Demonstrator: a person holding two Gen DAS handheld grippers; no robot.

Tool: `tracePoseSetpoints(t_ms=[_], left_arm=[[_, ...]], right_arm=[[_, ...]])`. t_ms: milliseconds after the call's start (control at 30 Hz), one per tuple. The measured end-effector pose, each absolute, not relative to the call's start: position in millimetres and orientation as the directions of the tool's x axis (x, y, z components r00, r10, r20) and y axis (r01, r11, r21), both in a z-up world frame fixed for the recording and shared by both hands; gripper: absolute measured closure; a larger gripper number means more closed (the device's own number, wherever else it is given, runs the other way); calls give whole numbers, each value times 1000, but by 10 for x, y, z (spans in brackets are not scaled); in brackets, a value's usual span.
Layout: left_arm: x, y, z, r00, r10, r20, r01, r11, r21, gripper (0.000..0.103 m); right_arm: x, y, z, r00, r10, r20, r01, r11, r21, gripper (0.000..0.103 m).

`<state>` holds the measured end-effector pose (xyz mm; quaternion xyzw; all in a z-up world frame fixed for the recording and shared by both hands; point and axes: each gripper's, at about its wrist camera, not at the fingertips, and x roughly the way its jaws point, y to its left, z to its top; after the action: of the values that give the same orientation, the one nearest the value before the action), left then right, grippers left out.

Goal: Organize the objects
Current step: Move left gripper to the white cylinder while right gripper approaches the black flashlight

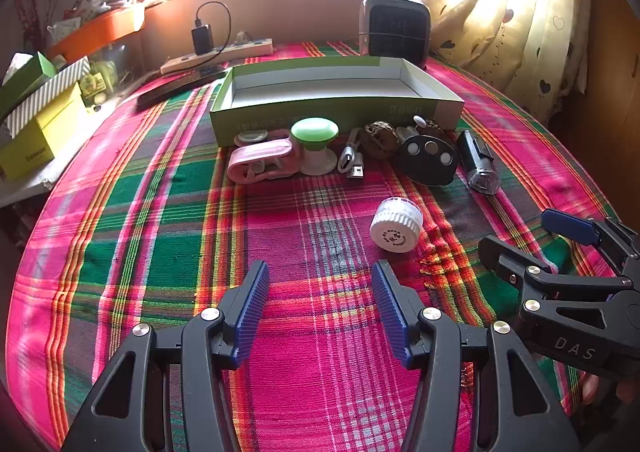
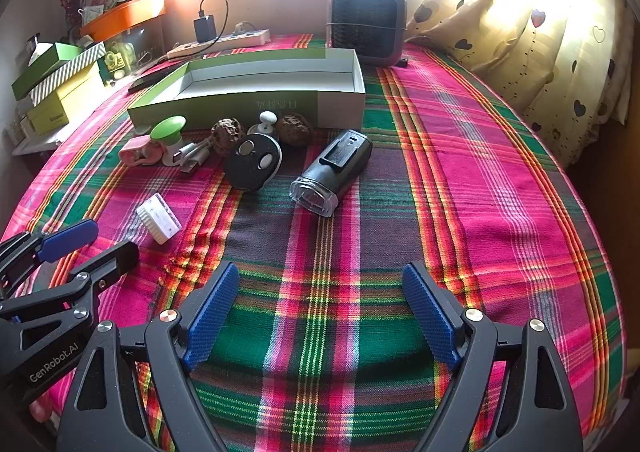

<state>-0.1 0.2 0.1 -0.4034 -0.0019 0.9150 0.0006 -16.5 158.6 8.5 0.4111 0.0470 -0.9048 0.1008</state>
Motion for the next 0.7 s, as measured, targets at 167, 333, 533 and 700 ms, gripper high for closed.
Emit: tracePoseSetpoints(t_ms=[167,333,533,700], left_arm=[[1,3,1,-675,2,-738,0,-1000,-3,51],[-1,5,1,-675,2,-738,0,-1000,-4,51],[0,6,1,-675,2,-738,1,-1000,-4,51],[1,10,0,-673,5,-739,-4,-1000,-4,51]], right_arm=[[-166,1586,88,-641,-144,-754,221,-975,-2,19],[-169,1587,88,-641,-144,-754,221,-975,-2,19],[-158,1581,99,-639,-151,-754,228,-974,1,19],[-164,1588,88,-637,-153,-755,230,-973,3,19]])
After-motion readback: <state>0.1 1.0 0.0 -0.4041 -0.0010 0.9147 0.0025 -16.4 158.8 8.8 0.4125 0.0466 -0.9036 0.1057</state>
